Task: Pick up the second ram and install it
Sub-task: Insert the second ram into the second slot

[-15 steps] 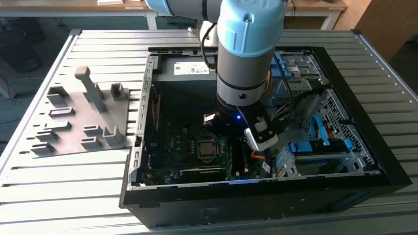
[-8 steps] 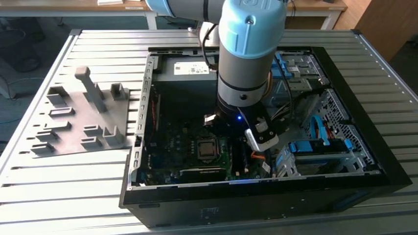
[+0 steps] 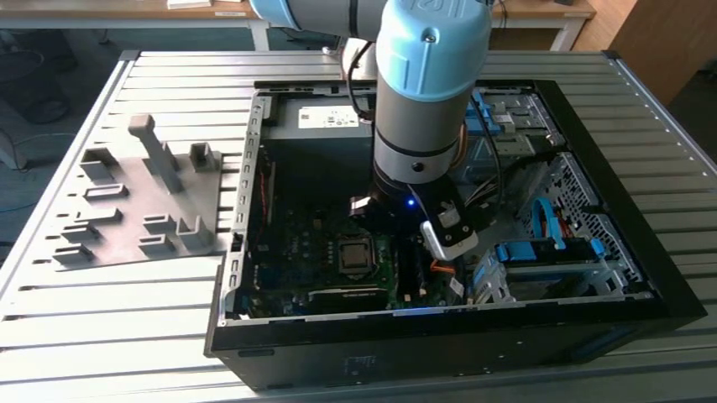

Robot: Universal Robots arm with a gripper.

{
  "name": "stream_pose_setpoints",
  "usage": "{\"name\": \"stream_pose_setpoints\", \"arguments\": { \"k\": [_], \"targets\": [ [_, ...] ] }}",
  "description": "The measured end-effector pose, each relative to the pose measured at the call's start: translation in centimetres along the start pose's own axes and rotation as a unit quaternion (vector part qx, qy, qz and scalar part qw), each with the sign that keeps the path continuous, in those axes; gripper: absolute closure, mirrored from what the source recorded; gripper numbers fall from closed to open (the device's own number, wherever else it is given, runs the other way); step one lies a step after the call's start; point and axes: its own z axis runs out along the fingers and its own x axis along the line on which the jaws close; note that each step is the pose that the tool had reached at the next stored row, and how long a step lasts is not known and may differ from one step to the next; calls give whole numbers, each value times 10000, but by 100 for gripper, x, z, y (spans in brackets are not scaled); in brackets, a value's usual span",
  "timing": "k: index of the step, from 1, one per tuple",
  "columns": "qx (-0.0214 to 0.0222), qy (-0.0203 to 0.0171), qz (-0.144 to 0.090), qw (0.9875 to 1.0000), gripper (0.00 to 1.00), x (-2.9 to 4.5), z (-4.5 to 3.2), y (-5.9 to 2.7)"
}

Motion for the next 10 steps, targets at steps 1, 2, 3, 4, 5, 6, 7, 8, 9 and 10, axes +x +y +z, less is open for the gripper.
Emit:
{"name": "stream_pose_setpoints", "arguments": {
  "k": [1,2,3,4,5,6,7,8,9,10],
  "targets": [
    [0,0,0,10000,86,0,0,0],
    [0,0,0,10000,86,0,1,0],
    [0,0,0,10000,86,0,1,0],
    [0,0,0,10000,86,0,1,0],
    [0,0,0,10000,86,0,1,0],
    [0,0,0,10000,86,0,1,0],
    [0,0,0,10000,86,0,2,0],
    [-1,0,0,10000,86,0,2,0],
    [-1,0,-1,10000,86,0,-2,-1],
    [-1,0,-3,10000,86,-1,-13,0]
  ]
}}
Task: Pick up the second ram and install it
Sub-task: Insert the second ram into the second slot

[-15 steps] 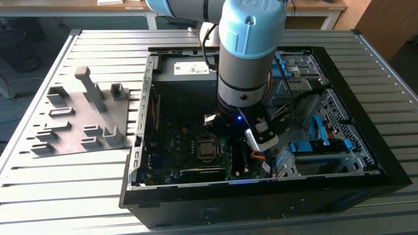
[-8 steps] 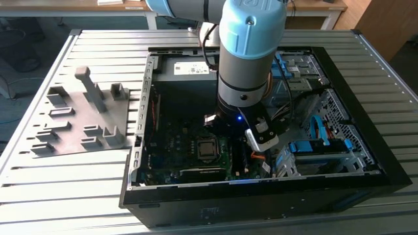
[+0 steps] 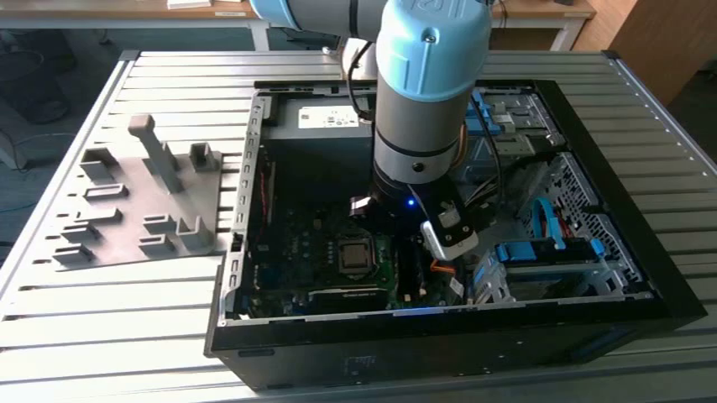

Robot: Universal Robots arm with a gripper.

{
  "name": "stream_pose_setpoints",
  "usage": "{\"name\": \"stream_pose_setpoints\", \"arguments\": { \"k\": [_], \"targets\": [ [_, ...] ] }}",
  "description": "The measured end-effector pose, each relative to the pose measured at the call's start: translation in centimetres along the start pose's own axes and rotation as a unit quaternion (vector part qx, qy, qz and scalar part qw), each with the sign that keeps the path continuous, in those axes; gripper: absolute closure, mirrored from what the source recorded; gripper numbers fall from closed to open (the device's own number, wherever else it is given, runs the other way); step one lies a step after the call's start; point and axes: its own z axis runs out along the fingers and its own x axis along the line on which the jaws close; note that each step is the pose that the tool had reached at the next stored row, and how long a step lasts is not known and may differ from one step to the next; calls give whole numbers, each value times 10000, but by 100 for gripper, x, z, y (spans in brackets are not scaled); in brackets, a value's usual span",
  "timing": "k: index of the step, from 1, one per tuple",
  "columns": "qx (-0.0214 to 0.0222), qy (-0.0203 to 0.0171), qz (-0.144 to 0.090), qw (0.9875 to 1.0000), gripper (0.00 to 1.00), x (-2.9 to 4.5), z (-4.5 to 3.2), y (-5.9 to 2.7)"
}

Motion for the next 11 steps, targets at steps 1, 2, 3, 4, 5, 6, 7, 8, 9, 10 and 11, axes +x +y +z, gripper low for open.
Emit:
{"name": "stream_pose_setpoints", "arguments": {
  "k": [1,2,3,4,5,6,7,8,9,10,11],
  "targets": [
    [0,0,-2,10000,86,-1,-16,1],
    [0,1,-3,10000,86,-1,-34,2],
    [1,1,-5,10000,86,-2,-46,3],
    [0,1,-6,10000,86,-2,-50,3],
    [-1,1,-10,10000,86,-2,-50,3],
    [0,3,-19,10000,86,-3,-50,3],
    [4,6,-37,10000,86,-4,-50,3],
    [7,8,-60,10000,86,-4,-51,3],
    [9,11,-82,10000,86,-5,-52,3],
    [11,12,-98,10000,86,-5,-55,3],
    [11,13,-110,9999,86,-6,-65,4]
  ]
}}
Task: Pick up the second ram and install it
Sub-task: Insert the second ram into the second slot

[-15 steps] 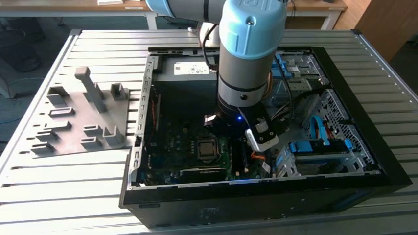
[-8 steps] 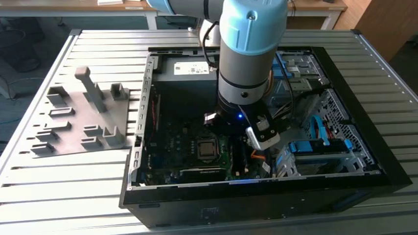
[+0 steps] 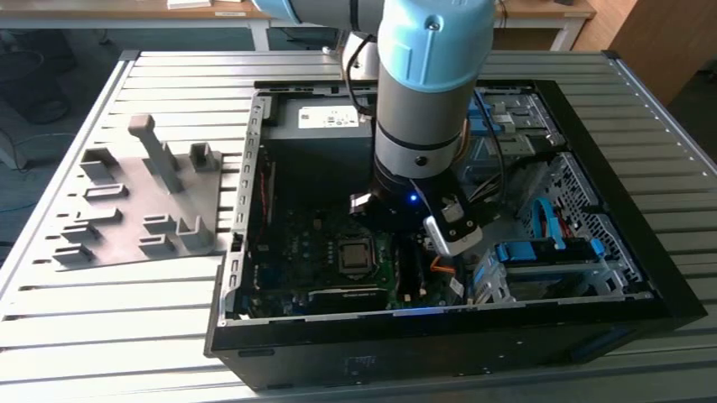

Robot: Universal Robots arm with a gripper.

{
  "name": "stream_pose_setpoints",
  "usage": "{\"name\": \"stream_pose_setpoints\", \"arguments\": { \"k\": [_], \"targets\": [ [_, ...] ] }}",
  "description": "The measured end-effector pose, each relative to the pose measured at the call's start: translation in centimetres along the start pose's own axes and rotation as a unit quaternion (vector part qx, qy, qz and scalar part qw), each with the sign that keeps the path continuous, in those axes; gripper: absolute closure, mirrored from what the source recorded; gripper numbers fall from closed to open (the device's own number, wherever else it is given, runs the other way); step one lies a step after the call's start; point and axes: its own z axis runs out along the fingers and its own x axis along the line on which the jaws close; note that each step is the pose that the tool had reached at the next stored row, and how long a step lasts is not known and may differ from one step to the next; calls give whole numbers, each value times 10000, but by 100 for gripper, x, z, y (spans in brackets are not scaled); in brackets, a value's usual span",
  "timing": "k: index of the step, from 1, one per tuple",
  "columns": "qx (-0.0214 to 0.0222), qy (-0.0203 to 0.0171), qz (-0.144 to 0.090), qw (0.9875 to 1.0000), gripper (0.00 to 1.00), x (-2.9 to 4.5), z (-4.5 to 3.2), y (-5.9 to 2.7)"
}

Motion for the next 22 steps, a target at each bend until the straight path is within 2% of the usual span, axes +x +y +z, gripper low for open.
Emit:
{"name": "stream_pose_setpoints", "arguments": {
  "k": [7,16,22],
  "targets": [
    [3,23,-11,10000,86,-10,-26,5],
    [7,76,-50,10000,86,-73,-14,9],
    [7,88,-69,9999,86,-87,3,10]
  ]
}}
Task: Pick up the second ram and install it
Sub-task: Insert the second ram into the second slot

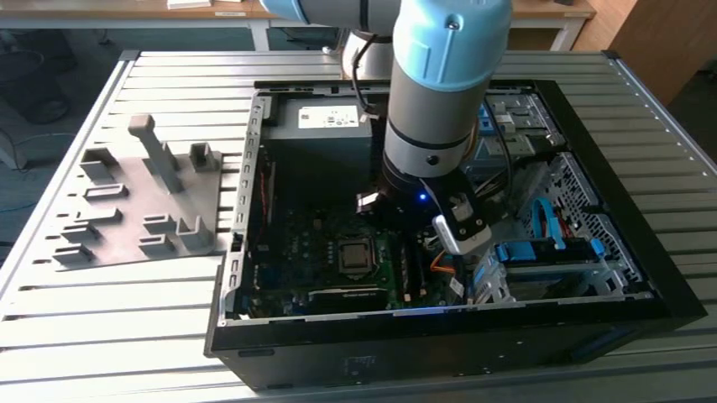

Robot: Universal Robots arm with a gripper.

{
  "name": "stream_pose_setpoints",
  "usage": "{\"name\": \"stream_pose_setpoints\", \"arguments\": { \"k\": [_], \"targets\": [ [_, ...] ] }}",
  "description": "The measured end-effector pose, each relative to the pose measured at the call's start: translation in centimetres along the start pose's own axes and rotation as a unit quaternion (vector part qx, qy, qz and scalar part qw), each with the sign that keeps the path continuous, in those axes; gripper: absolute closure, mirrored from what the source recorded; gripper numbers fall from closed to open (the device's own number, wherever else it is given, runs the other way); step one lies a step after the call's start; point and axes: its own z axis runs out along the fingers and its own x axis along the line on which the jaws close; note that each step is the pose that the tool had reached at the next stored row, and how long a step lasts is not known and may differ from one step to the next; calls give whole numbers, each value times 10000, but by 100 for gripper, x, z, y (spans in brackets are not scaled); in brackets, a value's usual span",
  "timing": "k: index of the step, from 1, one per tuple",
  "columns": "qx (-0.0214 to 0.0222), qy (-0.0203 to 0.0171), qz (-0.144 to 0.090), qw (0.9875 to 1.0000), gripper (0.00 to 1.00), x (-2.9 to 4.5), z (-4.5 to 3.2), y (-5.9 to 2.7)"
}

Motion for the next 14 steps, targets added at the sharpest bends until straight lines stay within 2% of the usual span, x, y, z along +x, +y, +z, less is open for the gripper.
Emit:
{"name": "stream_pose_setpoints", "arguments": {
  "k": [14],
  "targets": [
    [-4,5,-28,10000,86,-9,30,0]
  ]
}}
